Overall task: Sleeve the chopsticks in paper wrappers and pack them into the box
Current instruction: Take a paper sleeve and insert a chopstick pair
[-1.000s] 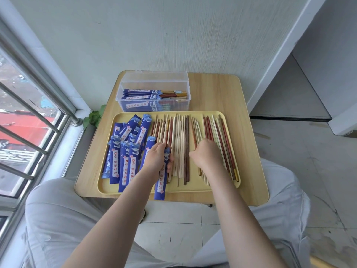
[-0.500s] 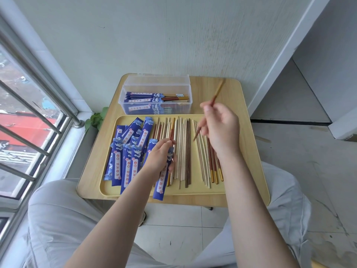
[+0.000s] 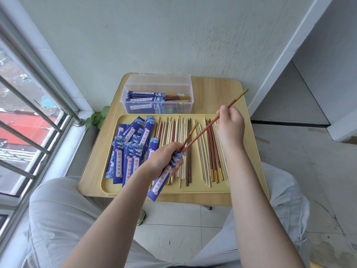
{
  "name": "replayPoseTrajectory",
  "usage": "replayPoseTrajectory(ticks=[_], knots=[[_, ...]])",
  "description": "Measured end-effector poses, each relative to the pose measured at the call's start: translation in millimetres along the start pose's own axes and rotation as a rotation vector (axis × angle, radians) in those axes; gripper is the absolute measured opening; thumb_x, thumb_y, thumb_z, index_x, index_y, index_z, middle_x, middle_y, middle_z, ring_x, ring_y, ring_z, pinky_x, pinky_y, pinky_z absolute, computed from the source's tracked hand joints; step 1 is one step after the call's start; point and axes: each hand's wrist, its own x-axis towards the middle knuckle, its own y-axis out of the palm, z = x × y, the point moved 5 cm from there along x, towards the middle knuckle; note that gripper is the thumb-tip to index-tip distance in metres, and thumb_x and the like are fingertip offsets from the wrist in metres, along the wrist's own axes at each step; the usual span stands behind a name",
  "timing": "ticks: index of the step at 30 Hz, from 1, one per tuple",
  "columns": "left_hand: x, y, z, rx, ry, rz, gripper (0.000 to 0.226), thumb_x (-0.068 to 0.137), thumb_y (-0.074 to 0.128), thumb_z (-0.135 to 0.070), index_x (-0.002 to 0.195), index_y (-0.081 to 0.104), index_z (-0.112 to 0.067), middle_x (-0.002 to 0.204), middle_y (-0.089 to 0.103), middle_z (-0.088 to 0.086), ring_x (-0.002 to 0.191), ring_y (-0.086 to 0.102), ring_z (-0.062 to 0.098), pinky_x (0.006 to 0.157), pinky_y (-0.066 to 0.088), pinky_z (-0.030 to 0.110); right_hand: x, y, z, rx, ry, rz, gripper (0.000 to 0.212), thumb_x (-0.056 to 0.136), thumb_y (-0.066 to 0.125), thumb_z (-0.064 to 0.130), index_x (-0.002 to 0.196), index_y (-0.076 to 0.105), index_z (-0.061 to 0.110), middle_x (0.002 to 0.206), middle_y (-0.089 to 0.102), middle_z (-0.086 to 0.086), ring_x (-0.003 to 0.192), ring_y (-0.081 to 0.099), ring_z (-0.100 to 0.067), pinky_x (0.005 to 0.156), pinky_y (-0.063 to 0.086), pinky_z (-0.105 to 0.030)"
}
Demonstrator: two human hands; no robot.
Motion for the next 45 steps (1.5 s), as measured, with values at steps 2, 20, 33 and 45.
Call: replayPoseTrajectory(ticks=[2,20,33,45], knots=[[0,2,-1,0.033,0.004,0.025,0.029,0.106,0.030,-0.026,0.096,0.049,-0.007,0.062,0.045,0.013,0.045,0.035,0.024,0.044,0.039,0.028,-1,4,-1,-0.012,0.018,0.048,0.030,0.105,0.044,0.030,0.079,0.056,0.021,0.067,0.053,0.004,0.061,0.050,-0.016,0.062,0.043,-0.032],[9,-8,-14,0.075,0.015,-0.084,0.027,0.108,0.036,-0.029,0.100,0.055,-0.011,0.062,0.047,0.007,0.045,0.036,0.021,0.045,0.036,0.028,-13,43,2,-0.115,0.136,0.437,0.044,0.104,0.049,0.028,0.146,0.035,0.023,0.086,0.065,-0.002,0.050,0.060,-0.010,0.050,0.048,-0.026],[31,-40,-78,0.263,0.056,-0.256,0.022,0.106,0.036,-0.023,0.096,0.048,-0.007,0.061,0.043,0.008,0.038,0.035,0.015,0.039,0.029,0.024,32,80,18,0.198,0.171,0.415,0.016,0.102,0.055,0.012,0.112,0.067,0.013,0.095,0.073,-0.016,0.069,0.073,-0.025,0.059,0.060,-0.031],[79,-102,-148,1.027,0.377,-0.855,0.042,0.096,0.049,-0.014,0.138,0.051,-0.010,0.143,0.050,0.006,0.135,0.042,0.024,0.114,0.030,0.039,94,102,0,0.629,0.431,-0.014,0.020,0.103,0.054,0.008,0.122,0.057,0.005,0.108,0.066,-0.021,0.076,0.076,-0.028,0.067,0.061,-0.030]])
